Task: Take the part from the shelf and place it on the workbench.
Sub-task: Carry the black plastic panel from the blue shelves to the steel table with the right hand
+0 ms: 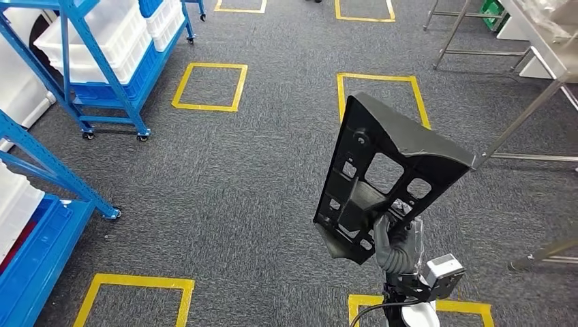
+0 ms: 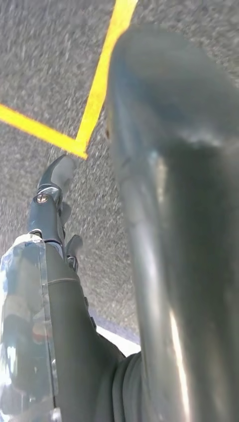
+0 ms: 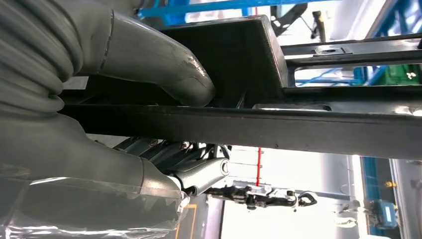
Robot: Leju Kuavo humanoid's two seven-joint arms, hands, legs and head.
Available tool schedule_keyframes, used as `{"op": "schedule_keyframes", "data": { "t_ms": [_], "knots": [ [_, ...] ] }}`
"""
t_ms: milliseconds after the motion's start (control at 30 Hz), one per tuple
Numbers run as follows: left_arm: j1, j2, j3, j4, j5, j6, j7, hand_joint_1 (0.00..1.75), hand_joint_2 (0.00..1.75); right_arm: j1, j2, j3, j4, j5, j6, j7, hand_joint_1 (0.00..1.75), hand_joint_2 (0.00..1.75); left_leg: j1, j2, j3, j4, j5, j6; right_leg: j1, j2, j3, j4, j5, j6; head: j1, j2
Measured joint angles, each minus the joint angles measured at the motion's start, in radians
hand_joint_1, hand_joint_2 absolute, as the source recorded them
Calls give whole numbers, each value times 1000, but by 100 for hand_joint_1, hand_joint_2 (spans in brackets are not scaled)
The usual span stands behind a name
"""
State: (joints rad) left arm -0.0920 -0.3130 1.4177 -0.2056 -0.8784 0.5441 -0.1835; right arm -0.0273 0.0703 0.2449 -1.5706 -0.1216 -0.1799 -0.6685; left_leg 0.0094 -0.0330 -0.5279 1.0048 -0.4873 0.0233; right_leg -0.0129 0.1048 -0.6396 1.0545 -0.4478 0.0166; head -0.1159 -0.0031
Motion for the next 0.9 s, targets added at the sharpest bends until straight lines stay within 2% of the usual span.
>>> {"op": "schedule_keyframes", "data": {
  "t_ms": [67, 133, 167, 200, 233, 300, 333, 367, 433, 467, 500, 533, 600, 633, 667, 700, 733, 767, 800, 833, 867, 900],
  "knots": [
    [2, 0, 3, 0, 6, -17, -13, 0, 0, 0, -8, -3, -2, -1, -2, 1, 175, 175, -3, 29, -3, -6, 7, 11, 2, -63, -45, 99, -61, 5, 0, 0],
    [4, 2, 7, 0, 12, -39, -28, 0, 0, 2, -15, -10, -2, -2, -4, 1, 175, 175, -8, 58, -9, -5, 8, 13, 0, -92, -98, 223, -116, 9, 0, 0],
    [5, 3, 8, 0, 15, -50, -36, 0, 0, 5, -18, -16, -2, -3, -6, 2, 175, 175, -9, 74, -11, -5, 8, 13, -1, -97, -107, 251, -122, 11, 0, 0],
    [5, 4, 9, 0, 17, -61, -43, 0, 0, 9, -22, -22, -2, -4, -7, 2, 175, 175, -10, 88, -12, -4, 7, 12, -1, -102, -95, 239, -109, 11, 0, 0],
    [5, 4, 9, 0, 19, -71, -49, 0, 0, 11, -26, -29, -3, -4, -7, 2, 175, 175, -10, 101, -12, -4, 7, 12, -1, -110, -64, 190, -84, 10, 0, 0],
    [5, 4, 9, 0, 20, -92, -61, 0, 0, 15, -33, -44, -8, -6, -8, 2, 175, 175, -13, 124, -10, -1, 4, 8, 7, -154, 20, 47, -35, 2, 0, 0],
    [5, 5, 9, 0, 20, -103, -67, 0, 0, 16, -36, -52, -12, -6, -8, 0, 175, 175, -16, 134, -10, 0, 2, 4, 12, -171, 47, -4, -23, -4, 0, 0],
    [5, 6, 9, 0, 20, -114, -72, 0, 0, 20, -39, -59, -17, -6, -9, -1, 175, 175, -18, 143, -9, 1, 0, 0, 17, -182, 59, -31, -20, -10, 0, 0],
    [5, 8, 9, 0, 19, -132, -78, 0, 0, 32, -45, -73, -27, -6, -11, -4, 175, 175, -20, 164, -5, 1, -3, -9, 19, -164, 57, -38, -19, -19, 0, 0],
    [4, 9, 9, 0, 18, -141, -81, 0, 0, 41, -48, -80, -33, -6, -13, -5, 175, 175, -19, 162, -3, 4, -8, -15, 16, -152, 58, -41, -17, -24, 0, 0],
    [4, 11, 9, 0, 17, -149, -83, 0, 0, 50, -49, -86, -41, -6, -15, -6, 175, 175, -18, 145, -7, 19, -22, -20, 12, -140, 59, -45, -14, -29, 0, 0],
    [5, 12, 9, 0, 15, -158, -85, 0, 0, 57, -50, -92, -50, -5, -17, -7, 175, 175, -15, 118, -20, 54, -46, -25, 8, -128, 61, -48, -11, -35, 0, 0],
    [6, 16, 9, 0, 11, -174, -88, 0, 0, 72, -51, -102, -70, -4, -18, -10, 175, 175, -10, 60, -76, 181, -114, -31, 6, -103, 59, -49, -7, -43, 0, 0],
    [7, 18, 9, 0, 8, -181, -89, 0, 0, 82, -50, -108, -79, -2, -18, -12, 175, 175, -9, 48, -106, 247, -140, -33, 6, -90, 57, -48, -6, -44, 0, 0],
    [8, 20, 9, 0, 5, -188, -89, 0, 0, 95, -50, -115, -88, 0, -18, -13, 175, 175, -8, 44, -125, 287, -148, -34, 7, -75, 56, -47, -5, -44, 0, 0],
    [9, 22, 9, 0, 2, -195, -90, 0, 0, 107, -50, -123, -97, 3, -18, -14, 175, 175, -7, 42, -127, 290, -135, -34, 7, -60, 56, -45, -5, -44, 0, 0],
    [10, 24, 9, 0, -1, -202, -90, 0, 0, 119, -50, -131, -106, 5, -17, -15, 175, 175, -6, 38, -109, 250, -104, -33, 6, -44, 56, -42, -6, -43, 0, 0],
    [10, 27, 9, 0, -4, -208, -91, 0, 0, 129, -50, -138, -116, 8, -16, -16, 175, 175, -3, 24, -77, 181, -64, -32, 5, -29, 56, -38, -6, -41, 0, 0],
    [10, 29, 8, 0, -7, -214, -91, 0, 0, 137, -50, -145, -125, 10, -16, -17, 175, 175, -1, -7, -47, 113, -36, -30, 5, -14, 53, -34, -7, -38, 0, 0],
    [10, 30, 8, 0, -11, -219, -91, 0, 0, 144, -50, -152, -134, 13, -15, -18, 175, 175, 3, -35, -24, 59, -17, -28, 5, 1, 49, -29, -7, -32, 0, 0],
    [11, 32, 7, 0, -14, -224, -92, 0, 0, 150, -50, -159, -143, 15, -15, -19, 175, 175, 3, -57, -12, 29, -11, -25, 3, 14, 43, -27, -5, -25, 0, 0],
    [11, 33, 6, 0, -17, -229, -92, 0, 0, 157, -50, -166, -151, 17, -15, -21, 175, 175, 2, -66, -10, 22, -13, -22, 1, 27, 37, -26, -2, -17, 0, 0]
  ]
}}
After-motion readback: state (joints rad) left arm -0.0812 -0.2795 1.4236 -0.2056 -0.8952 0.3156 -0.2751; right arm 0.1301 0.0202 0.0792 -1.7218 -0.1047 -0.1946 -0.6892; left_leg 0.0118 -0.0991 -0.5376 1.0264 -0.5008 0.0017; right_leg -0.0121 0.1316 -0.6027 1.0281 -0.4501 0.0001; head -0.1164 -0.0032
